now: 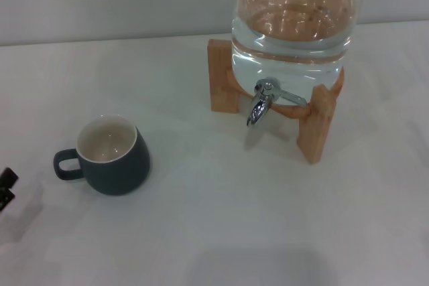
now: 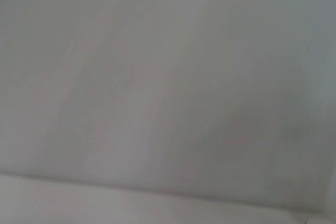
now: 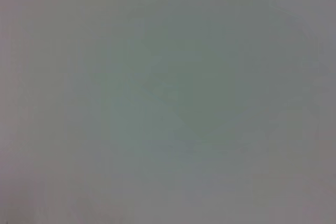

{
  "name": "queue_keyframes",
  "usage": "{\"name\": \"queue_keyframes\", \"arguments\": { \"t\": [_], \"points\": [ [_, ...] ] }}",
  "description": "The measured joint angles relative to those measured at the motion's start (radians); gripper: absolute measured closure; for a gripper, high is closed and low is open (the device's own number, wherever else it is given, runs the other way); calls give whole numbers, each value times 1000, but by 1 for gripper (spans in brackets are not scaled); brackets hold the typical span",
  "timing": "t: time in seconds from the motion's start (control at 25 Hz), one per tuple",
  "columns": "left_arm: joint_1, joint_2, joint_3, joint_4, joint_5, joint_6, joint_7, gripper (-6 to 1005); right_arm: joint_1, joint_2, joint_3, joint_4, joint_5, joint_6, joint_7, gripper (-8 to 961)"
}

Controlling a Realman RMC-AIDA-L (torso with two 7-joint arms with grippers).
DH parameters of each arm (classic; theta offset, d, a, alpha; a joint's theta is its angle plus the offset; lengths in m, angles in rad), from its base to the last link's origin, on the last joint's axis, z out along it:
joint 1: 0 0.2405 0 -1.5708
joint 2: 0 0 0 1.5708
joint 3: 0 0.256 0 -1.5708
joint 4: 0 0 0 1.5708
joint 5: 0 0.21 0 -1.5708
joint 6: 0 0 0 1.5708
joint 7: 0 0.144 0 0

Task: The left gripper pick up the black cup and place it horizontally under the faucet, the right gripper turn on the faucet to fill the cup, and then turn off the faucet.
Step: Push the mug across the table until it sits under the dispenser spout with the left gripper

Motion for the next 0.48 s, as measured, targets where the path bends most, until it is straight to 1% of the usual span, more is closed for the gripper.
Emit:
{"name": "queue_keyframes", "arguments": {
  "t": [0.2,0.48],
  "points": [
    [-18,-2,0,-12,47,47,4,110,5,1,0,0,-2,-1,0,128],
    [-48,-3,0,-55,66,77,35,109,5,3,-4,0,-5,-1,0,128]
  ]
}}
